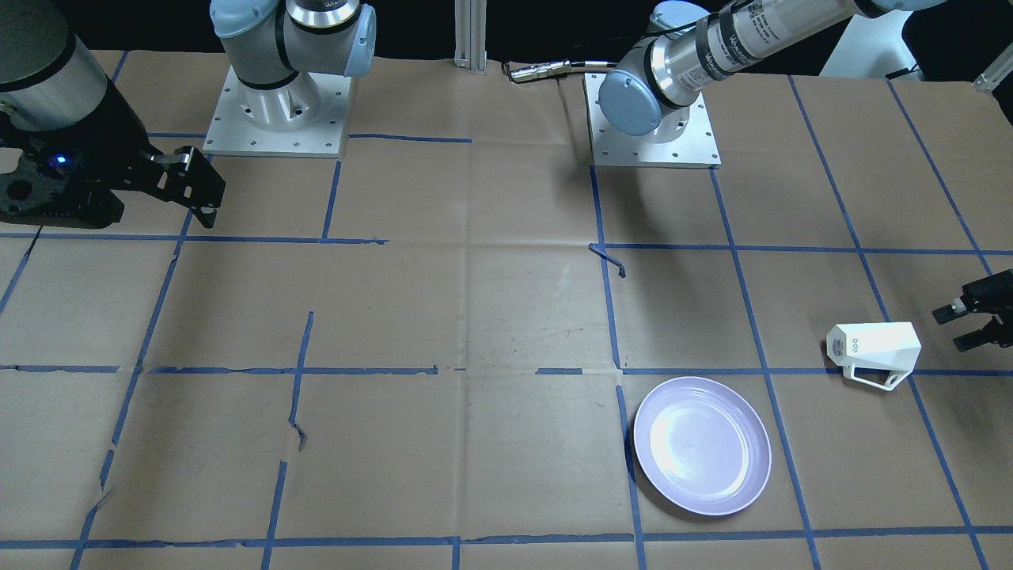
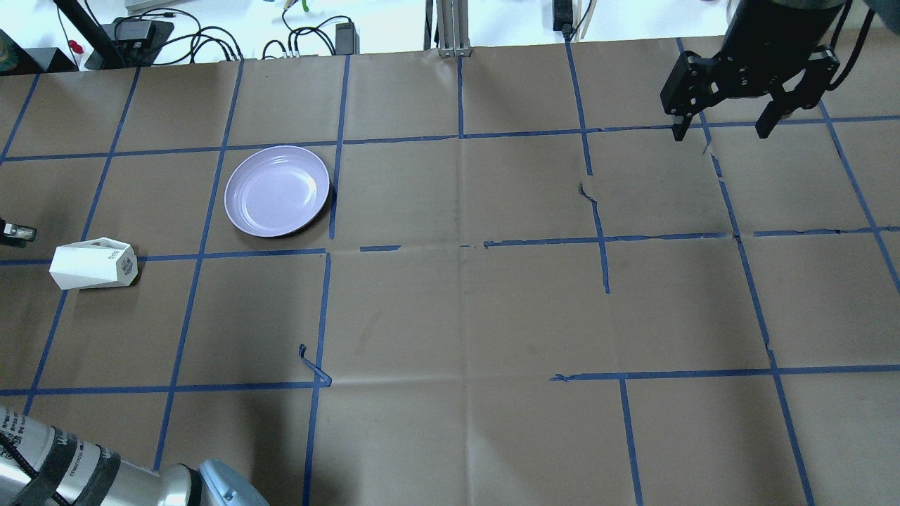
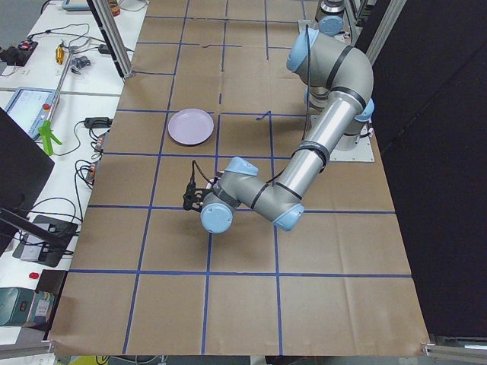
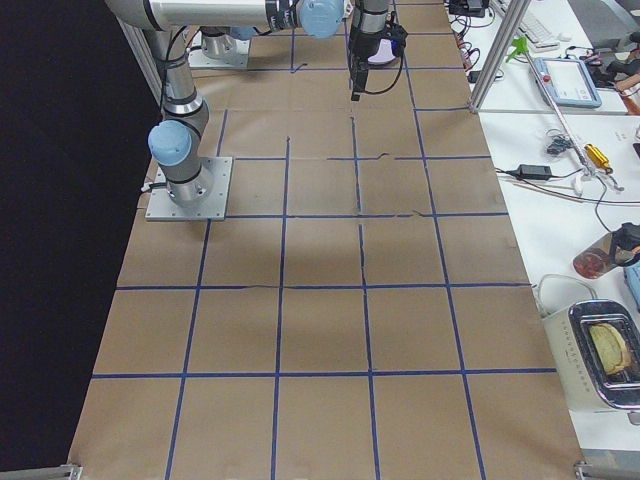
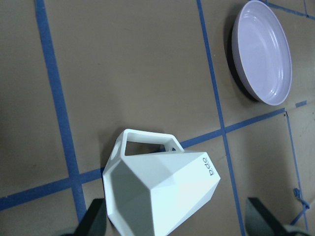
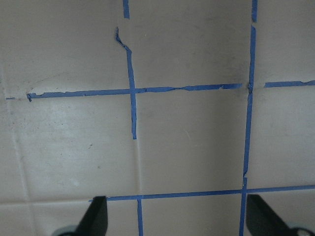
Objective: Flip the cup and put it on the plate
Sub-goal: 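Lower the left gripper and grasp the white cup lying on its side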
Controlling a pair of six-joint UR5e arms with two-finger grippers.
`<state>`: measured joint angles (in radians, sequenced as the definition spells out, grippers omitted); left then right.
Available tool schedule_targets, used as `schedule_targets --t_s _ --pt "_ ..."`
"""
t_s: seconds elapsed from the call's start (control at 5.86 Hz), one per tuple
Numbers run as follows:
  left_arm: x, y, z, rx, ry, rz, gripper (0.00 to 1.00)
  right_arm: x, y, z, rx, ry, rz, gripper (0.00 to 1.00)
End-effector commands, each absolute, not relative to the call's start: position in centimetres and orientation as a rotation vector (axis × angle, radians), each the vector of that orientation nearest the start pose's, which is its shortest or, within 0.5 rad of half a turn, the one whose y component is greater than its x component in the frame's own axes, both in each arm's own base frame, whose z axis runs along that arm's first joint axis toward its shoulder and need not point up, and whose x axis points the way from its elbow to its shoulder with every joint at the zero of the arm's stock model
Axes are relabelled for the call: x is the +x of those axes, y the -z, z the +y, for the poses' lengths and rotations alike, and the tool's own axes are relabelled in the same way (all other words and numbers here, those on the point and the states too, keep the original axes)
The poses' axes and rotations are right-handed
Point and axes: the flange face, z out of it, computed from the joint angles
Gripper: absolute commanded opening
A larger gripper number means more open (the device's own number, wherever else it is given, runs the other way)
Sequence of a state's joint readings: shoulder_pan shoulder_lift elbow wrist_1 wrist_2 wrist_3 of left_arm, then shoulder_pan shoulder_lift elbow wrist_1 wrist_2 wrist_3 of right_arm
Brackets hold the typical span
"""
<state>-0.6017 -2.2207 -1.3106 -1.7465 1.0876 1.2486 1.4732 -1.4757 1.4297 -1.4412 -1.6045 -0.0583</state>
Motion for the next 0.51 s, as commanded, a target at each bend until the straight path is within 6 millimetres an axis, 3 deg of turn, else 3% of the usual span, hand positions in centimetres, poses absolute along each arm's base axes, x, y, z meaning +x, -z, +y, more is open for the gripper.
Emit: schedule_targets --t_s 0.0,0.34 --pt "45.1 -18.2 -50.8 -0.057 -0.2 -2.296 0.99 7.8 -49.6 -53.3 0.061 -0.135 3.165 1.0" --pt "43.2 -16.4 -50.3 0.043 -0.146 -2.124 0.99 7.8 -49.6 -53.3 0.061 -0.137 3.165 1.0"
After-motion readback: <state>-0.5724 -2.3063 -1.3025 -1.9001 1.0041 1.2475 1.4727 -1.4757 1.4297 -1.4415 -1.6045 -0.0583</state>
